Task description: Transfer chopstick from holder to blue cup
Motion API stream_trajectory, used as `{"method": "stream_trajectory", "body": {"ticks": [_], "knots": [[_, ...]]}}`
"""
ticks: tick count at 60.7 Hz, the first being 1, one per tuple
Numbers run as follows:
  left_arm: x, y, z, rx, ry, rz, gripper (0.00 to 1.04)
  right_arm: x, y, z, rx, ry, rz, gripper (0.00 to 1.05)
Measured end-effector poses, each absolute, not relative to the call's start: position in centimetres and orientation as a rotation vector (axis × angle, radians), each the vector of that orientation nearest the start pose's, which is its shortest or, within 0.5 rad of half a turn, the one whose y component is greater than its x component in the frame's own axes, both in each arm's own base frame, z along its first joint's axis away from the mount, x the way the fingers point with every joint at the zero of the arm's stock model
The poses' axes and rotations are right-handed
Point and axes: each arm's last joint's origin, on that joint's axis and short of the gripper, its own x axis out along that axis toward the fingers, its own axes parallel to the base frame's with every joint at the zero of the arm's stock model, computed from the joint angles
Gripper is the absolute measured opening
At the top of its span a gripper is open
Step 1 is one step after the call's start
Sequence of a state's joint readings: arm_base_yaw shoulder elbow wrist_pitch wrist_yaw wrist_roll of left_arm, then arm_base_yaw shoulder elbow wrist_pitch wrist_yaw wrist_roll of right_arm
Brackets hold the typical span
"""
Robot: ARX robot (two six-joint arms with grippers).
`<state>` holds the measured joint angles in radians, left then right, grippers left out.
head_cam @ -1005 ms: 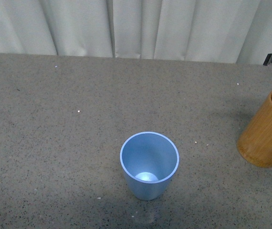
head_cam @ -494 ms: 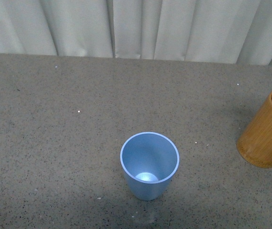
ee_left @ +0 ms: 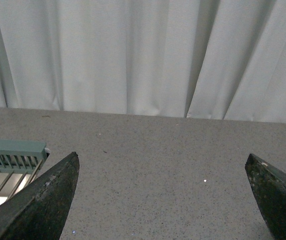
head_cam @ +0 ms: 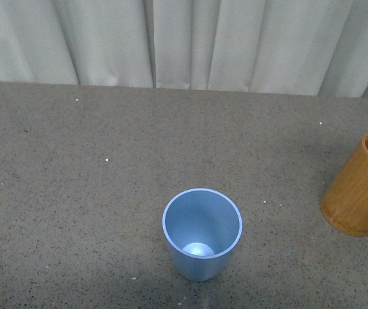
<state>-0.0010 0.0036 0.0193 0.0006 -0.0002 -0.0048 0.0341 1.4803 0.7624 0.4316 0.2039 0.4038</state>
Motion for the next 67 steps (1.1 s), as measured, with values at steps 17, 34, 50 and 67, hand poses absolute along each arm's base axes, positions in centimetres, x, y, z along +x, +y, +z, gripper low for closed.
{"method": "stream_trajectory", "body": {"ticks": [17,34,50,67], "knots": [[9.7,0.0,17.0,-0.005,-0.016,-0.001,0.98,30.9,0.8,24.4,0.372,0.209,-0.203,0.01],[9.7,0.0,17.0,-0.005,-0.016,-0.001,0.98,29.7,2.7,26.8,0.387,0.153,-0.120,0.01],[9.7,0.0,17.0,-0.005,-0.016,-0.001,0.98,28.7,5.1,27.9,0.402,0.132,-0.055,0.01],[9.7,0.0,17.0,-0.005,-0.016,-0.001,0.98,27.4,8.1,28.5,0.436,0.117,0.038,0.01]]}}
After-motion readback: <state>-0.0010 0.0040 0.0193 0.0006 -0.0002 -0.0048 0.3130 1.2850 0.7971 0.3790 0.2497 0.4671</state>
